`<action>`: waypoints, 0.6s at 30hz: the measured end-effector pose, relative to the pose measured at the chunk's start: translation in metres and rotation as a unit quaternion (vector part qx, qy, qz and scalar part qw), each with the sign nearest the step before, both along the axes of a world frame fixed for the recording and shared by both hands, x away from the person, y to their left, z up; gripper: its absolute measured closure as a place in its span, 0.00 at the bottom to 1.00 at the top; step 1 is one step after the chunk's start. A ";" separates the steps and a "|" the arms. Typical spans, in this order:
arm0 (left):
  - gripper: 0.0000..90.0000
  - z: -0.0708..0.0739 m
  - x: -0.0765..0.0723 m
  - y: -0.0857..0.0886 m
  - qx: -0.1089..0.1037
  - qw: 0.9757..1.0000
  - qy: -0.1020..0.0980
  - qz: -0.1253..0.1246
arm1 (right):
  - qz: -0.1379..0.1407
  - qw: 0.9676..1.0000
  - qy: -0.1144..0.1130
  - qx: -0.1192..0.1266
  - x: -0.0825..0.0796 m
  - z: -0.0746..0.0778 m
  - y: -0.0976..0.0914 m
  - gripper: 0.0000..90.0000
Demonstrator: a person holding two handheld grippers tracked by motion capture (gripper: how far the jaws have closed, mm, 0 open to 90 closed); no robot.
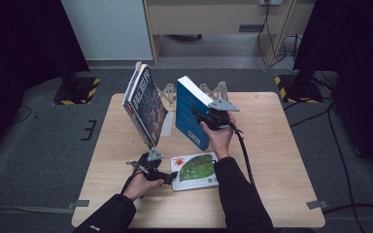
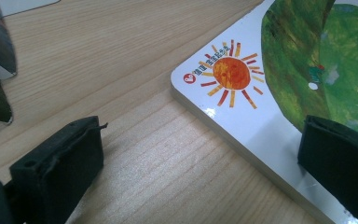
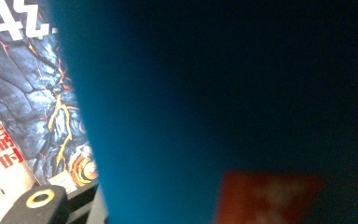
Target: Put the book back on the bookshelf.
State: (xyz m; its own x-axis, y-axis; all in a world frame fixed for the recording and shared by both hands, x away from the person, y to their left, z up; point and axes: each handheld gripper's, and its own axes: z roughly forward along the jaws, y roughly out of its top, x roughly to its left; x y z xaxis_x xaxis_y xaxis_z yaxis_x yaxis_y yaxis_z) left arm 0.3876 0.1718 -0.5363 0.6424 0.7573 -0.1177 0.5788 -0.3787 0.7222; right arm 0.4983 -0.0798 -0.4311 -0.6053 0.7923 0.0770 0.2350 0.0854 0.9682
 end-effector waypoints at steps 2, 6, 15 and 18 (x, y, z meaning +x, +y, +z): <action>0.00 0.000 0.000 0.000 0.000 1.000 0.000 0.000 | 0.006 1.000 0.004 0.003 -0.001 0.000 0.001 0.66; 0.00 0.000 0.000 0.000 0.000 1.000 0.000 0.000 | 0.009 1.000 0.002 0.007 -0.002 0.001 0.005 0.65; 0.00 0.000 0.000 0.000 -0.001 1.000 0.001 0.001 | -0.040 0.999 -0.023 0.016 -0.001 -0.002 0.008 0.67; 0.00 0.000 0.000 0.000 -0.001 1.000 0.001 0.001 | -0.052 0.998 -0.024 0.021 0.002 -0.002 0.008 0.67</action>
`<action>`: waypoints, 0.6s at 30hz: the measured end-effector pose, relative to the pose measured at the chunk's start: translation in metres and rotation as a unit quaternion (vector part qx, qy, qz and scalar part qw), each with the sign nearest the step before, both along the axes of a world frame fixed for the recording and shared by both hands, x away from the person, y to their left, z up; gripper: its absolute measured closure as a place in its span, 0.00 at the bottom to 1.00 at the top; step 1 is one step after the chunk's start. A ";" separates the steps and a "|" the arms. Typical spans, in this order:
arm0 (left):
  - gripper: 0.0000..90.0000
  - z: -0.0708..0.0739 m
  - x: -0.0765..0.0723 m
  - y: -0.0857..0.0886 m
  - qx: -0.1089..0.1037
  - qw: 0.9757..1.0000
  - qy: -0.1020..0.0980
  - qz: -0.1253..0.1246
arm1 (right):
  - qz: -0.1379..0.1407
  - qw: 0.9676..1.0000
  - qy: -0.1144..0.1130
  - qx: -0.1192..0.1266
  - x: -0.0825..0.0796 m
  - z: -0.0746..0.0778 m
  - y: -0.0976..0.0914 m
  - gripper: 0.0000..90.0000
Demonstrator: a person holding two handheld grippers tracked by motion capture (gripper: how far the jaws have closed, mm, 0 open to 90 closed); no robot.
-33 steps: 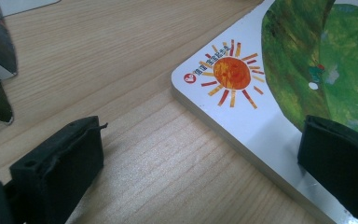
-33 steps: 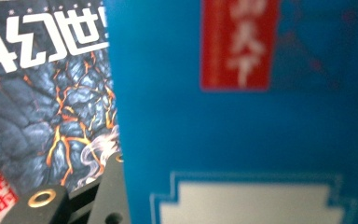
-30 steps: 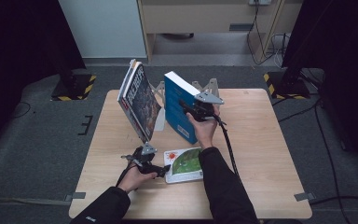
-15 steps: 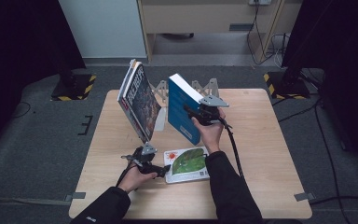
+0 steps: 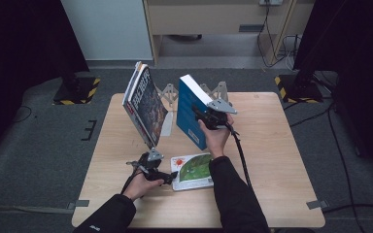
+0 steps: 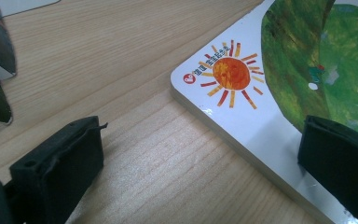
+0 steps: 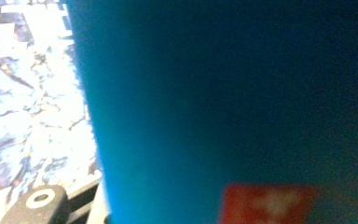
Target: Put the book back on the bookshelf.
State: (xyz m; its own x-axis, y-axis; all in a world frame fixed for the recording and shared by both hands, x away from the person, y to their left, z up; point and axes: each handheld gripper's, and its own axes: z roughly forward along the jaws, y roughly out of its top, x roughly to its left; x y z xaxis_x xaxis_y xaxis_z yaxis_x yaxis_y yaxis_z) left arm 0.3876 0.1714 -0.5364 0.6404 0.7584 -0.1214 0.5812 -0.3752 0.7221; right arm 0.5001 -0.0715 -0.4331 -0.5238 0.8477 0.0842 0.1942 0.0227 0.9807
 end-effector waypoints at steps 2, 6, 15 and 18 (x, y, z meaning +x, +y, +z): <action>0.00 0.000 0.000 0.000 0.000 1.000 0.000 0.000 | -0.003 1.000 0.001 0.001 0.003 0.000 0.000 0.67; 0.00 0.000 0.001 0.000 0.001 1.000 -0.001 -0.002 | -0.003 1.000 0.000 0.000 0.006 0.000 0.003 0.67; 0.00 0.000 0.001 0.000 0.001 1.000 -0.001 -0.003 | 0.002 1.000 -0.003 -0.009 0.010 0.001 0.010 0.67; 0.00 0.000 0.001 0.000 0.001 1.000 -0.001 -0.003 | 0.009 1.000 -0.006 -0.012 0.008 0.000 0.010 0.67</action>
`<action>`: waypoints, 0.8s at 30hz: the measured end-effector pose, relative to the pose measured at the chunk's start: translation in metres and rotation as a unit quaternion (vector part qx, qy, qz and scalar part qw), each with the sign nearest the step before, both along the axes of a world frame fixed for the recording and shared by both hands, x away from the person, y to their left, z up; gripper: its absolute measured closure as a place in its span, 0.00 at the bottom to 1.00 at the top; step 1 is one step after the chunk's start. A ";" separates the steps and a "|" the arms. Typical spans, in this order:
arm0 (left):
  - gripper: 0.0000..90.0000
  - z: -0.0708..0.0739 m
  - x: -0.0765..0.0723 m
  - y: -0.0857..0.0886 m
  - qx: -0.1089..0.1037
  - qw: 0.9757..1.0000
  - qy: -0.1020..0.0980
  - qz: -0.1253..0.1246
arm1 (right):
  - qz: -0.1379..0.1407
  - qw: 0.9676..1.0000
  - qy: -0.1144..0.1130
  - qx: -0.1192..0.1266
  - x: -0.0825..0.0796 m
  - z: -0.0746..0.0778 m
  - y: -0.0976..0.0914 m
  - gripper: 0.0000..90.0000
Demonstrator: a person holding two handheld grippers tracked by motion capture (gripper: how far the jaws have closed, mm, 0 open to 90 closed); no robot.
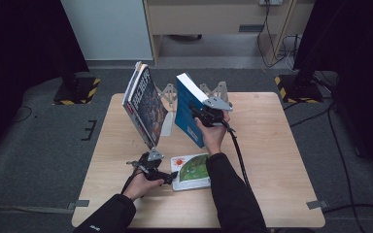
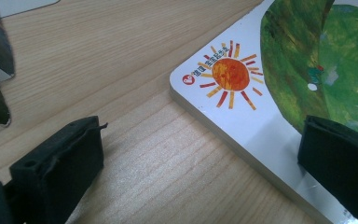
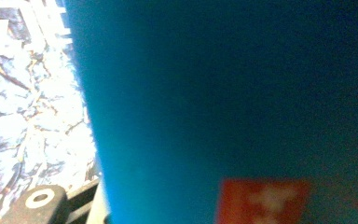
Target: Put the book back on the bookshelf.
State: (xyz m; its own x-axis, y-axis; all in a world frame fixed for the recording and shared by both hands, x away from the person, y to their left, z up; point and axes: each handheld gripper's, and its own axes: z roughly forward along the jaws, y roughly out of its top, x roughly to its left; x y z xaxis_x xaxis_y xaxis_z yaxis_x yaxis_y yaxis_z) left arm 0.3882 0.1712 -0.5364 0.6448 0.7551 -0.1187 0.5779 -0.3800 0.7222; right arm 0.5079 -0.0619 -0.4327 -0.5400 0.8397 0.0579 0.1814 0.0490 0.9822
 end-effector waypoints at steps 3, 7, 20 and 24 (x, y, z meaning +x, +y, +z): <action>0.00 0.000 0.000 0.000 0.000 1.000 0.000 0.000 | -0.004 1.000 -0.004 -0.002 -0.004 0.000 0.000 0.67; 0.00 0.000 0.000 0.000 0.000 1.000 0.000 0.000 | -0.011 1.000 -0.008 -0.005 -0.005 -0.001 0.002 0.67; 0.00 0.000 0.000 -0.001 -0.001 1.000 0.001 0.002 | 0.013 1.000 0.009 -0.014 -0.011 0.004 -0.005 0.64; 0.00 0.000 0.000 -0.001 -0.001 1.000 0.001 0.002 | 0.021 0.999 0.021 -0.014 -0.015 0.003 -0.011 0.64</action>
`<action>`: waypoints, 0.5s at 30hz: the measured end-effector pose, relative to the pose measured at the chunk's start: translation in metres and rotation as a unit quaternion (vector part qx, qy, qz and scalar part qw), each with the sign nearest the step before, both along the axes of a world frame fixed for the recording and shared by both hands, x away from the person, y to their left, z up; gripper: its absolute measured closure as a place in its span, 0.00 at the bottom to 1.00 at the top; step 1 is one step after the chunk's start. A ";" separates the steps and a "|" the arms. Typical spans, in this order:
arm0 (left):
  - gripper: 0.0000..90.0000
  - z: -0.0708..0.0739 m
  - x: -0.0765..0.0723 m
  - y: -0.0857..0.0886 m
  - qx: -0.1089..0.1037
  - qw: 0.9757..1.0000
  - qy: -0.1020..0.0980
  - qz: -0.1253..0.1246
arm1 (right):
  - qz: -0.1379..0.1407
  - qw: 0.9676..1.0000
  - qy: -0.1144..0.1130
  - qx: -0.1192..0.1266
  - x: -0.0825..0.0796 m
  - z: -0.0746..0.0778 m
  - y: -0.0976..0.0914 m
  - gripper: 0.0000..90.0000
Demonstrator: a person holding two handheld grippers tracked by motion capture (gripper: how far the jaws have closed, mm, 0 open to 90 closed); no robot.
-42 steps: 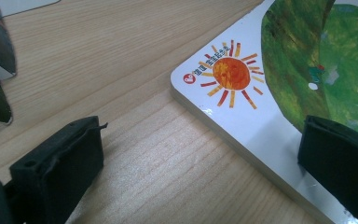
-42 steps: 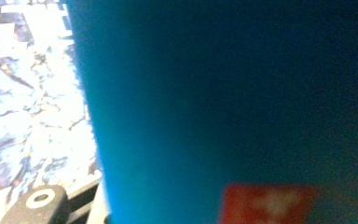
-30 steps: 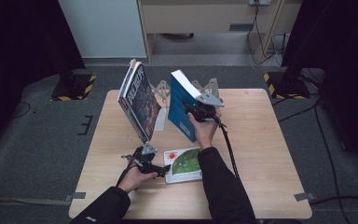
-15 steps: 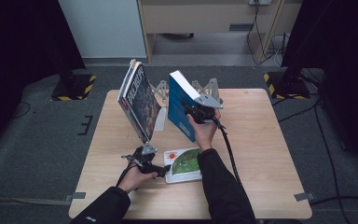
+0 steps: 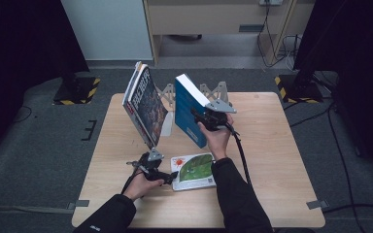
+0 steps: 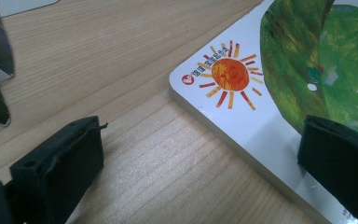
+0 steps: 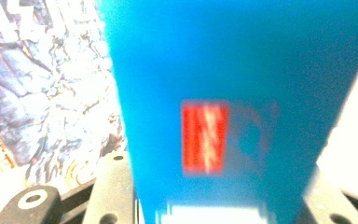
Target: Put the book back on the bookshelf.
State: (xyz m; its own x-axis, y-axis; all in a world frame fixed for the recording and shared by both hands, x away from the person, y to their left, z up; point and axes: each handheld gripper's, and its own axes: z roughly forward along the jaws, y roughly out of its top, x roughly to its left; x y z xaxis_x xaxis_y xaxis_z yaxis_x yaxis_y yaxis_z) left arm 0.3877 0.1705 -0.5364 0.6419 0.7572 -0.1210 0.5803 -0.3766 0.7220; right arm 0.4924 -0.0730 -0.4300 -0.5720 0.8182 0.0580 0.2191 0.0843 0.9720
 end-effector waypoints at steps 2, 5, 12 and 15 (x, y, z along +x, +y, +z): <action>0.00 0.000 0.000 0.000 0.000 1.000 0.000 0.000 | 0.003 1.000 0.000 -0.009 -0.002 -0.003 -0.001 0.65; 0.00 0.000 0.000 0.000 0.001 1.000 -0.001 -0.001 | 0.004 1.000 -0.004 -0.007 -0.003 -0.006 -0.001 0.67; 0.00 0.000 0.000 0.000 0.001 1.000 -0.001 -0.001 | -0.008 1.000 -0.018 -0.005 -0.003 -0.009 0.002 0.68; 0.00 0.000 0.000 0.000 0.001 1.000 -0.001 -0.001 | -0.012 1.000 -0.021 -0.007 0.000 -0.009 0.004 0.68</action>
